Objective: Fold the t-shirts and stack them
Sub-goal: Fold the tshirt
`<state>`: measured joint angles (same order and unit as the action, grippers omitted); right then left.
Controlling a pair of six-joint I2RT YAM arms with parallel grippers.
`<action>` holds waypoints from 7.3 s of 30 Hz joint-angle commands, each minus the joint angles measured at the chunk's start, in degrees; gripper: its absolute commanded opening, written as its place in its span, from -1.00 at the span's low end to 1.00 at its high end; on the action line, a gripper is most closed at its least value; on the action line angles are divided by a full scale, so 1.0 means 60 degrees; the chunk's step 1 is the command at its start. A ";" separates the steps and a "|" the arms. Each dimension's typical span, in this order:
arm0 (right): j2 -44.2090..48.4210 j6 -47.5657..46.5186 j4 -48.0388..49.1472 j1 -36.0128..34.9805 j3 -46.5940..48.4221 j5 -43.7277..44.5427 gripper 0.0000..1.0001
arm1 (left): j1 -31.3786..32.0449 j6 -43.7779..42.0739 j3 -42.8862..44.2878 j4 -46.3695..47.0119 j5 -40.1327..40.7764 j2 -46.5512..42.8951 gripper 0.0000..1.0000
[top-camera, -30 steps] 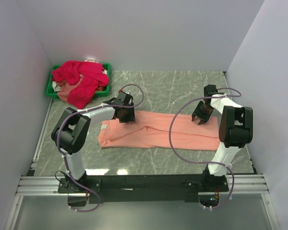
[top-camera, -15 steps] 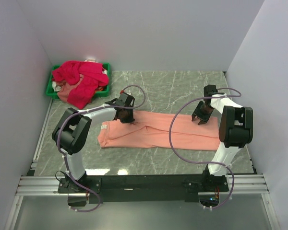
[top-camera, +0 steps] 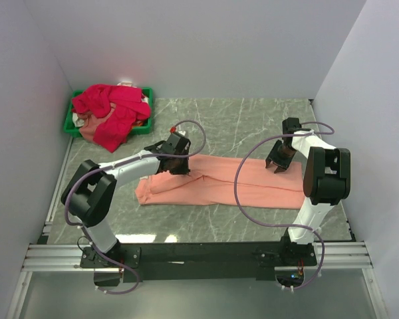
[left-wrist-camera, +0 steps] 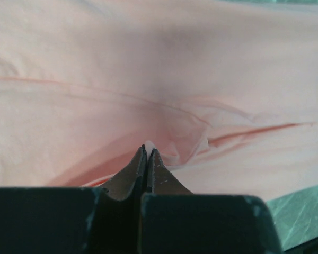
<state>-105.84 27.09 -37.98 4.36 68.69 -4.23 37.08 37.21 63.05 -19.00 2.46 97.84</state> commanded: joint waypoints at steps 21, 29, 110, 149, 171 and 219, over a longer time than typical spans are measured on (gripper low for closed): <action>-0.0202 -0.0252 -0.0013 -0.0243 -0.0007 0.0075 -0.01 | 0.1379 0.0009 -0.1206 -0.0391 -0.1026 -0.2346 0.09; 0.0194 -0.0267 -0.0101 -0.0243 0.0022 0.0236 -0.01 | 0.0151 0.0740 -0.0592 -0.1080 0.0204 -0.1806 0.17; 0.0867 -0.0896 -0.1508 -0.1137 -0.0183 -0.0158 0.00 | -0.1815 -0.1779 1.0116 -0.3483 -0.0322 0.7161 0.37; 0.0253 -0.1190 -0.0922 -0.3114 -0.1047 -0.2078 0.00 | -0.2254 -0.1060 0.8590 -0.2619 -0.0585 0.7320 0.37; 0.0530 -0.1409 -0.2035 -0.4272 0.0653 -0.1611 -0.01 | -0.2284 -0.0916 0.8947 -0.0525 -0.1976 0.6225 0.38; -0.1549 -0.1234 -0.1317 -0.4755 0.1018 -0.3646 -0.01 | -0.3030 -0.0445 1.0014 0.1321 -0.3925 0.8785 0.40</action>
<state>-113.32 20.08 -47.77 -23.40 73.58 -27.90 19.77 37.85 122.15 -10.35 -22.13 147.02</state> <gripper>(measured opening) 0.496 0.694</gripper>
